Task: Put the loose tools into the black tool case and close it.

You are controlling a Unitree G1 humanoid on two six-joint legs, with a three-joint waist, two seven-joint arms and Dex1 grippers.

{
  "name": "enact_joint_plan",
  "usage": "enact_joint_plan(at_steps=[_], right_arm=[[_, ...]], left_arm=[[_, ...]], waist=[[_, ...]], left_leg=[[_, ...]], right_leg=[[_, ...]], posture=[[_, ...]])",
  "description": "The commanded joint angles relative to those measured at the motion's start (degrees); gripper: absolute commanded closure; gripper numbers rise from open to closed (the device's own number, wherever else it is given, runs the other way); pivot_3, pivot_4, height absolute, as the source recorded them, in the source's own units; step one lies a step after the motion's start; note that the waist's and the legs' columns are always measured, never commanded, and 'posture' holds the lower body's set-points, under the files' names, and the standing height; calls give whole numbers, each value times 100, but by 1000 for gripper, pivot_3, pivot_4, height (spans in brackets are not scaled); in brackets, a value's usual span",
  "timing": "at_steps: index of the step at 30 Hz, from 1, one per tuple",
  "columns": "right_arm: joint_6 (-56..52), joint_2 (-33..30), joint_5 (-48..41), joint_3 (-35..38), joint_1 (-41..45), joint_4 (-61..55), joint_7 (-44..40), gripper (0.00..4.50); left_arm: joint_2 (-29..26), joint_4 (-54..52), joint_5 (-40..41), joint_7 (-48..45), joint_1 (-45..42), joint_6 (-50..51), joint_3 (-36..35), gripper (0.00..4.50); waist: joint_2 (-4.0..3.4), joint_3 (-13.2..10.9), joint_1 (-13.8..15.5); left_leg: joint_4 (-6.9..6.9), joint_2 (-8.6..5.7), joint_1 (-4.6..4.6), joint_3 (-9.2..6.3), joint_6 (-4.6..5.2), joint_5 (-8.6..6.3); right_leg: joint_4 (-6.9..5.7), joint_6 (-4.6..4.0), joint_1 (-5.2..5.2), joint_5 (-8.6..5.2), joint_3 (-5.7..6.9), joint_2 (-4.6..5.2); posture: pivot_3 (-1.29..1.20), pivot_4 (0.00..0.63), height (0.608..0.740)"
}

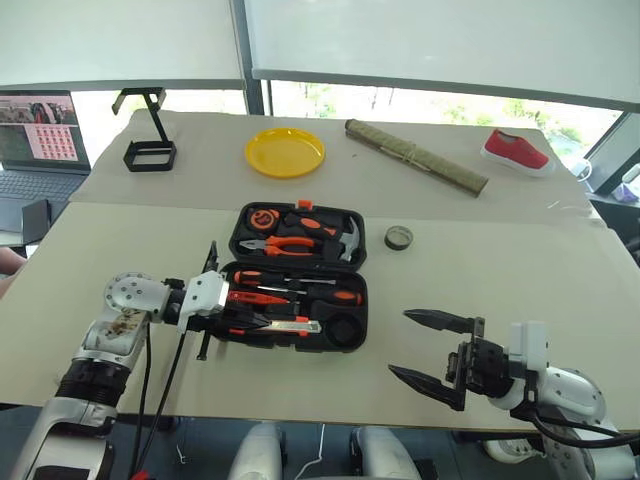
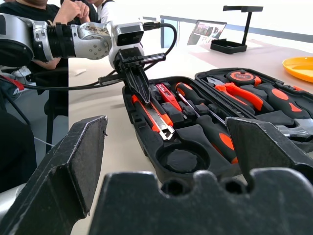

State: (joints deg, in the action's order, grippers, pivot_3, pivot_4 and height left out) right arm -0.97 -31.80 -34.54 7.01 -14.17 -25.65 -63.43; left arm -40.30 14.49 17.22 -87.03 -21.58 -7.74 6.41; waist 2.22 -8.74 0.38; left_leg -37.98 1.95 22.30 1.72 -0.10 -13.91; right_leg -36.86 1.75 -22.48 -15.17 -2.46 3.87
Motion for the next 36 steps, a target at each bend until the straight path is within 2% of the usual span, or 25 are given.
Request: enact_joint_plan(at_steps=[1,10,15,19,26,30,36], right_arm=[[109,-15,-45,33,-6,-131,4,0],[89,-24,-50,-6,-45,-133,-6,0],[68,-38,-54,-16,1,-110,-16,0],[52,-52,-57,-17,57,-70,-25,0],[16,-50,-39,-77,151,-23,4,0],[1,-62,-46,-68,181,-23,54,0],[-48,-115,-93,1,109,-94,133,0]], left_arm=[[76,-27,122,107,-13,77,-95,4462],[220,-264,278,239,50,230,-145,4462],[186,-155,-164,548,93,153,3,4462],[-14,-201,-550,432,296,-19,297,4462],[-102,-607,-685,710,519,1134,718,4462],[-70,-786,-745,961,555,1457,780,4462],[-63,-354,-801,1121,480,1608,766,4462]], waist=[[0,0,0],[0,0,-4],[0,0,-3],[-1,2,-7],[-40,44,-26],[-85,82,-28],[-93,105,-5]], left_leg=[[0,0,0,0,0,0],[0,1,0,-1,0,0],[0,1,0,-1,0,0],[0,1,-6,-1,0,0],[0,1,-25,0,0,-1],[0,-1,-28,3,1,-1],[1,-1,-36,3,2,-1]], right_leg=[[0,0,0,0,0,0],[0,0,-1,0,0,-1],[0,0,0,0,0,-2],[-1,0,5,0,0,-1],[1,1,23,-1,-1,-1],[4,4,28,-3,-5,1],[2,5,33,-4,-7,-3]], posture=[[0,150,740],[0,150,740],[0,150,740],[0,150,740],[0,150,740],[0,150,740],[0,150,740]])
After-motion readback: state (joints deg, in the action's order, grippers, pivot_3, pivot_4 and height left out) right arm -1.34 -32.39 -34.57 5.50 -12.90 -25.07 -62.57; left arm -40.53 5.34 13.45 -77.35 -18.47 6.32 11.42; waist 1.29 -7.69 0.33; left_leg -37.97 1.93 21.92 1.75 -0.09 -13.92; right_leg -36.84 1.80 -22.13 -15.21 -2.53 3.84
